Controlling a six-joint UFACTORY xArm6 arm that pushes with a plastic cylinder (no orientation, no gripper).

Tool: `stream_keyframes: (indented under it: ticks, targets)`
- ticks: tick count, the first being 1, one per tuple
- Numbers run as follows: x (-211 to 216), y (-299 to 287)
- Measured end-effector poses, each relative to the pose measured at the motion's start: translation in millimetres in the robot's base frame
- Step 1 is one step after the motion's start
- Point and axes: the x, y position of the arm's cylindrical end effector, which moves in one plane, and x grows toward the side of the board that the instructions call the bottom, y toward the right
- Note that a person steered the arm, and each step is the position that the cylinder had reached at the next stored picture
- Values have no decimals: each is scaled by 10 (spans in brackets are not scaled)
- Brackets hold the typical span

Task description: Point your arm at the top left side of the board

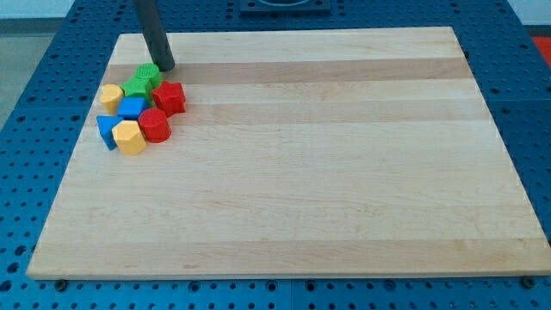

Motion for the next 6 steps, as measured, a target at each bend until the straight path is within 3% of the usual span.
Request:
stream_keyframes:
  ticks: [2,3,4,5,6]
  targets:
    - [0,0]
    - [0,495]
    - [0,515]
    - [-298,269]
    - [-561,-340]
